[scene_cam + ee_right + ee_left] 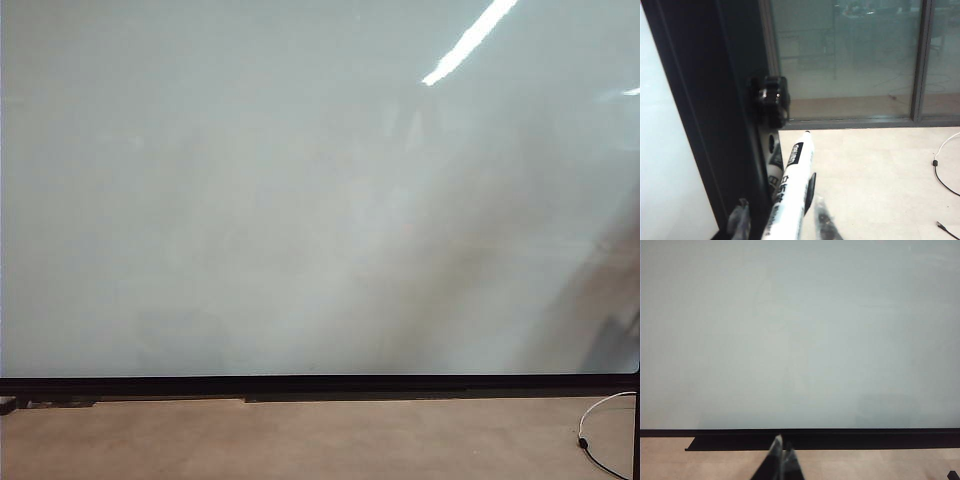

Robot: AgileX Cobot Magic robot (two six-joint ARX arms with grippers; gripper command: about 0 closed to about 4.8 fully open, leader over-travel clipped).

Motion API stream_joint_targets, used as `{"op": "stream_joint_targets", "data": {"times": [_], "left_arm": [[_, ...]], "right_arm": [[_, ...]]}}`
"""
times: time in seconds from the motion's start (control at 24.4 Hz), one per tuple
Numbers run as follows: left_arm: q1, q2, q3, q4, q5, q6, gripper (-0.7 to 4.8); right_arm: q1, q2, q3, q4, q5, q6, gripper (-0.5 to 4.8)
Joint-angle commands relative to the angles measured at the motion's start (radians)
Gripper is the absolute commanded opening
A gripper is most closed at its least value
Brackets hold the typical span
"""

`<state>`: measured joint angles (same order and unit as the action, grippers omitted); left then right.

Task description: Pick up the pen on the shelf to the right of the whiteboard and draw a check mark.

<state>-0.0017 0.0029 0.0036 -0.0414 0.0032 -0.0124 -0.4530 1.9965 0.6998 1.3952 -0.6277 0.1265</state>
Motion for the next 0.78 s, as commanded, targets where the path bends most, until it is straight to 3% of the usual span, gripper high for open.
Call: {"op": "stream_joint_targets", "data": {"times": [0.04,0.41,0.49,0.78], "left_arm": [[0.0,0.0,0.003,0.013,0.0,0.005,-0.04],[0.0,0.0,0.003,0.013,0.0,0.005,-0.04],[0.0,0.0,0.003,0.013,0.0,0.005,-0.05],[0.0,0.0,0.003,0.013,0.0,0.005,-0.04]], "right_arm": [[0.0,-0.002,0.003,0.017,0.001,0.006,1.65],[0.0,-0.002,0.003,0.019,0.0,0.006,1.41],[0.0,-0.002,0.003,0.019,0.0,0.009,0.93],[0.0,-0.004,0.003,0.019,-0.004,0.018,0.25]]}}
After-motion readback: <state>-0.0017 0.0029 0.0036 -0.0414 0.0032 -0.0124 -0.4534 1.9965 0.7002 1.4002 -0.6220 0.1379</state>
